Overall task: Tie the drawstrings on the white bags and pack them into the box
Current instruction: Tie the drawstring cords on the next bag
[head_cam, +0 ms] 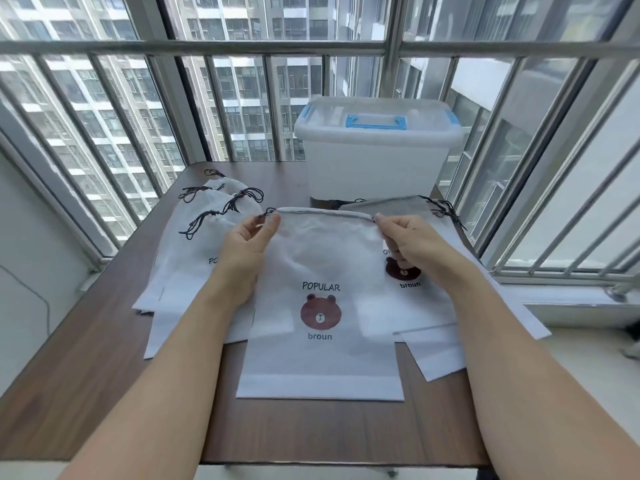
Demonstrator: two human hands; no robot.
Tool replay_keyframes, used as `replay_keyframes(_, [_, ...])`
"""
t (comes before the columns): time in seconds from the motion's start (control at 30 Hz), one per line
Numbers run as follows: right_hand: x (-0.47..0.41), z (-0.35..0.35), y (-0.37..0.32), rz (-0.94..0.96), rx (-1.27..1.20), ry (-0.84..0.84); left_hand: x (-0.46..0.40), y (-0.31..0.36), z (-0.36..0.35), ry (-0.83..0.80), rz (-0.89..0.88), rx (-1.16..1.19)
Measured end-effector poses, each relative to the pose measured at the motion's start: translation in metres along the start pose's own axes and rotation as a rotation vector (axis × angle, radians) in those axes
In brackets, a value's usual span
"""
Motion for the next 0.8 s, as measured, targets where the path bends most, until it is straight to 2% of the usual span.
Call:
replay_keyframes(0.17, [0.0, 0.004, 0.005, -0.133, -0.183, 0.032, -0.001, 0.003, 0.017, 0.155, -0.08, -0.158])
replay_keyframes(0.27, [-0.003, 0.009, 0.009, -0.118, -0.236, 0.031, -0.004, 0.0, 0.026, 0.248, -0.033, -0.036])
replay_keyframes(0.37, [-0.004, 0.019, 0.008, -0.068, -0.408, 0.138, 0.0, 0.01, 0.031, 0.366, -0.107, 0.041])
replay_keyframes(0.43, [-0.002, 0.025, 0.01, -0.075, -0.697, 0.197, -0.002, 0.011, 0.03, 0.312, -0.122, 0.267])
replay_keyframes(0.5, [-0.001, 0.023, 0.011, -0.092, -1.011, 0.158, -0.006, 0.012, 0.024, 0.182, -0.09, 0.509])
replay_keyframes(0.6, [-0.002, 0.008, 0.01, -0.107, -1.283, 0.09, -0.005, 0.012, 0.012, 0.058, -0.029, 0.671])
replay_keyframes(0.7, [-0.006, -0.005, 0.007, -0.117, -1.331, 0.106, -0.004, 0.013, 0.006, 0.061, -0.012, 0.608])
replay_keyframes(0.8, [-0.004, 0.021, 0.011, -0.128, -1.179, 0.256, -0.005, 0.023, 0.034, 0.181, -0.058, 0.503])
Point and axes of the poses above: each hand's wrist, its own x-axis away from the middle knuckle, its own z-axis out of the back of the hand, y = z × x, the point moved 8 cm from there along -x, towards the middle knuckle
